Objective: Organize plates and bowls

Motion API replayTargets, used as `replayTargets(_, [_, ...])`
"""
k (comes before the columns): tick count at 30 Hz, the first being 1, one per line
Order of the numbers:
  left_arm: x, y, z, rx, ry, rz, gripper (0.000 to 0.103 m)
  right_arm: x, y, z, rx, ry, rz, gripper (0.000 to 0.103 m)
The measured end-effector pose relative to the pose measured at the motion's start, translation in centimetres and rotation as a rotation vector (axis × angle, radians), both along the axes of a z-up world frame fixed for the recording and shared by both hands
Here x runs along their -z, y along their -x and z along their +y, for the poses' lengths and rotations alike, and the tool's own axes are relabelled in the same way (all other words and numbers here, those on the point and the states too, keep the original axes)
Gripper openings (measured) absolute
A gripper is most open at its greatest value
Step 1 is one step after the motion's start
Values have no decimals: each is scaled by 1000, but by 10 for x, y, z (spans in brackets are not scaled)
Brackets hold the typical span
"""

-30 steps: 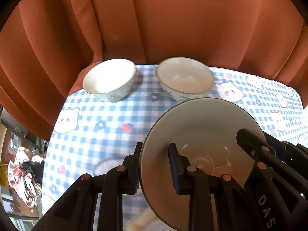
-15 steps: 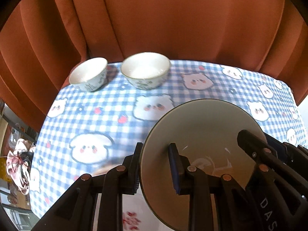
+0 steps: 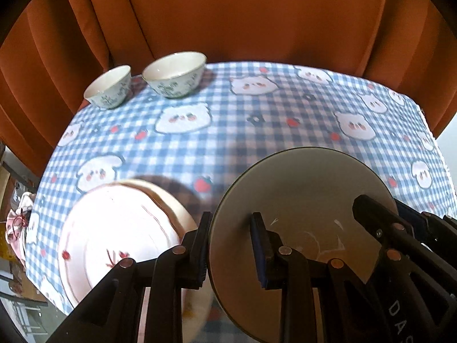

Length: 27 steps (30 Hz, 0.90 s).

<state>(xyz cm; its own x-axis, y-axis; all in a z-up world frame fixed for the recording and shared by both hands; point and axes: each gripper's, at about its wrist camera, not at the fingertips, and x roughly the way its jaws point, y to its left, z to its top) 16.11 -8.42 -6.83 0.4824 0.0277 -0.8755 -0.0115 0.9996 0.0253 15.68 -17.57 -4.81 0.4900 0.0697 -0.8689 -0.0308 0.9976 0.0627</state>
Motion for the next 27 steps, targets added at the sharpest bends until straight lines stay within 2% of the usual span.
replayTargets(12, [31, 22, -15, -28, 14, 86, 25, 30, 22, -19, -27, -1, 70, 22])
replayTargets(21, [31, 24, -16, -41, 5, 76, 25, 31, 25, -18, -45, -10, 65, 22])
replayTargets(27, [29, 30, -21, -13, -15, 60, 26, 31, 29, -21, -29, -26, 54, 22])
